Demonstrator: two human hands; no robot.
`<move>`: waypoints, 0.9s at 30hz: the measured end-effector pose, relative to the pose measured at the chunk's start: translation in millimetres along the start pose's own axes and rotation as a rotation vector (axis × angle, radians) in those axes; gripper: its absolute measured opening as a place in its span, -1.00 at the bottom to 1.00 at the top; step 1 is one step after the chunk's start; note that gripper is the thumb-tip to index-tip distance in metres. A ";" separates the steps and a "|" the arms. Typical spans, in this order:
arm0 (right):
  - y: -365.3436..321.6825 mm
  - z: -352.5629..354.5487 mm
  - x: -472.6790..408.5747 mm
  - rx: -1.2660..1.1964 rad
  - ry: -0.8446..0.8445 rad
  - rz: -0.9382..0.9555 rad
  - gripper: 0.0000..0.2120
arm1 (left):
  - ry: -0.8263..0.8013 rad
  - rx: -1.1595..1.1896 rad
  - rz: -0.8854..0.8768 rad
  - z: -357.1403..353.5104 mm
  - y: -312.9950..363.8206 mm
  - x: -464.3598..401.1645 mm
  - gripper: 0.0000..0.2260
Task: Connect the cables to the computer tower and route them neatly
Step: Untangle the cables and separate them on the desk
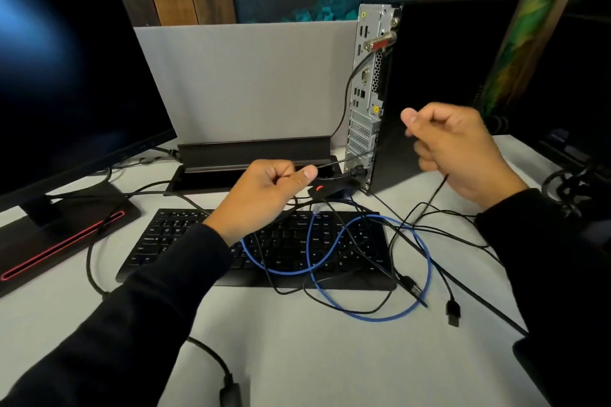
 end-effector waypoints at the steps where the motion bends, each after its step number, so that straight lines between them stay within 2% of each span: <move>1: 11.4 -3.4 1.1 -0.003 -0.079 -0.099 -0.65 | 0.036 0.030 -0.005 2.3 -2.6 -1.4 -0.50; 4: 44.0 -17.8 9.8 0.324 -0.251 -0.232 -0.63 | 0.132 0.173 0.012 9.3 -11.2 -7.9 -0.53; 5: 50.4 -25.9 13.3 0.356 -0.276 -0.239 -0.60 | 0.149 0.234 0.026 10.2 -12.9 -10.9 -0.54; 7: 56.1 -43.1 17.0 0.272 -0.286 -0.232 -0.56 | 0.167 0.335 0.050 9.8 -14.4 -16.1 -0.54; 11: 37.5 -60.1 11.1 0.204 -0.257 -0.061 -0.65 | 0.158 0.474 0.113 3.6 -15.9 -19.1 -0.52; 13: 28.7 -59.7 7.9 0.190 -0.228 0.008 -0.63 | 0.155 0.584 0.183 0.8 -18.9 -17.7 -0.52; 17: 28.3 -57.5 5.9 0.485 -0.128 0.138 -0.58 | 0.099 0.824 0.296 2.3 -29.2 -11.7 -0.51; 21: 39.2 -73.3 1.8 0.655 -0.081 0.248 -0.59 | -0.017 1.163 0.224 4.1 -26.7 -3.2 -0.65; 23: 40.3 -90.1 -1.1 0.670 -0.111 0.284 -0.65 | -0.023 1.173 0.160 11.8 -25.6 -0.8 -0.70; 27: 43.3 -128.1 -5.3 0.739 -0.250 0.286 -0.74 | -0.038 1.114 0.087 26.5 -29.4 -3.1 -0.45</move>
Point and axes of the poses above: each hand's wrist, its own x-axis away from the middle knuckle, its own z-axis out of the back of the hand, y = z × x, the point moved 8 cm from there along -x, towards the middle knuckle, and after that the axes turned 7 degrees about -x, right-handed, at the moved point
